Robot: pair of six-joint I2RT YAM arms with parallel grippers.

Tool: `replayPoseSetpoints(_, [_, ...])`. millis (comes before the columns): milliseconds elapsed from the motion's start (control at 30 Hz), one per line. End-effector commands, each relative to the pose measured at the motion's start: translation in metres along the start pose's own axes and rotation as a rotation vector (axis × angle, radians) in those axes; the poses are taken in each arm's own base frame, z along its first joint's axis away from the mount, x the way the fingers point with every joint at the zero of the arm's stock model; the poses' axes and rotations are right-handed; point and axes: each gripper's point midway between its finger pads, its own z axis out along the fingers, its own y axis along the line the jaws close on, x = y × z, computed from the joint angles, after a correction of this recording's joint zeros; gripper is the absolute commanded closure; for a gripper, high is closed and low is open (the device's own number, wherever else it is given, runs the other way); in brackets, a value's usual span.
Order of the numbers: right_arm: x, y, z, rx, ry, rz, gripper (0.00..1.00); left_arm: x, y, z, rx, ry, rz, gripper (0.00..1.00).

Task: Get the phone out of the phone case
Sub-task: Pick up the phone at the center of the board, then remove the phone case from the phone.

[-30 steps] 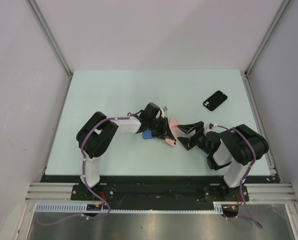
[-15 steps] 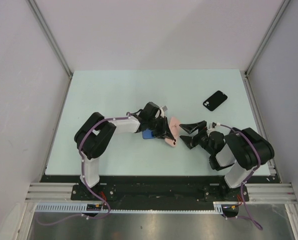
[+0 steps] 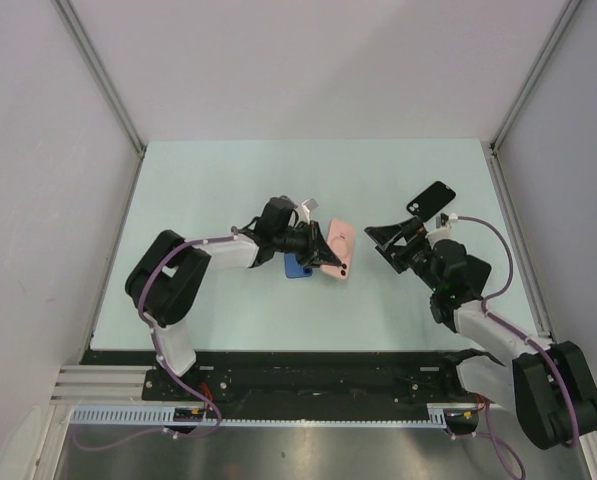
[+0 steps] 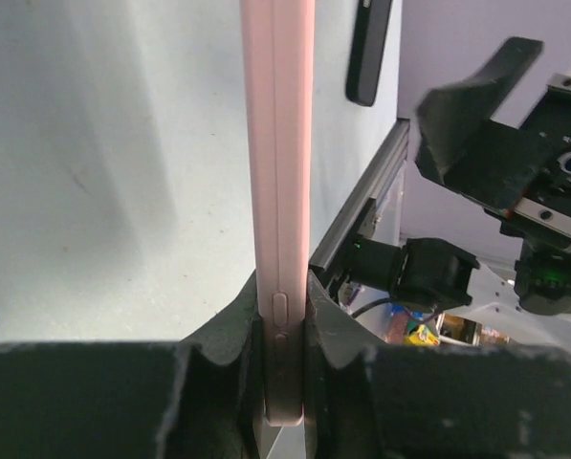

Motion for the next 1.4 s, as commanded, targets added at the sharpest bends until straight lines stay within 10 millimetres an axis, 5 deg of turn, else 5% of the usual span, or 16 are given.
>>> replayPoseSetpoints(0, [0.006,-0.017,-0.001,0.07,0.058,-0.065,0.02,-0.007,-0.069,-0.022,0.224,-0.028,0.132,1.0])
replayPoseSetpoints(500, [0.024,0.032,0.031,-0.233,0.207,0.02,0.18,0.005,-0.085,-0.043,0.294,-0.034,0.159,1.0])
replayPoseSetpoints(933, [0.028,0.049,0.036,-0.367,0.225,0.086,0.64,0.009,-0.099,-0.052,0.367,-0.025,0.174,1.0])
replayPoseSetpoints(1033, [0.029,0.048,0.036,-0.375,0.229,0.096,0.61,0.009,-0.103,-0.055,0.385,-0.028,0.177,1.0])
replayPoseSetpoints(1100, [0.029,0.046,0.037,-0.366,0.231,0.09,0.38,0.005,-0.103,-0.056,0.371,-0.05,0.177,1.0])
replayPoseSetpoints(1200, [0.033,0.027,0.042,-0.262,0.236,0.086,0.19,-0.007,-0.081,-0.05,0.21,-0.103,0.177,1.0])
replayPoseSetpoints(1233, [0.026,0.031,0.041,-0.25,0.195,0.02,0.18,-0.006,-0.067,-0.05,0.112,-0.085,0.191,1.0])
replayPoseSetpoints(1333, [0.026,-0.01,0.042,0.048,0.179,-0.075,0.13,-0.017,-0.048,-0.056,-0.059,-0.129,0.222,1.0])
replayPoseSetpoints(1367, [0.018,0.0,0.045,0.058,0.151,-0.112,0.12,-0.018,-0.046,-0.057,-0.083,-0.133,0.226,1.0])
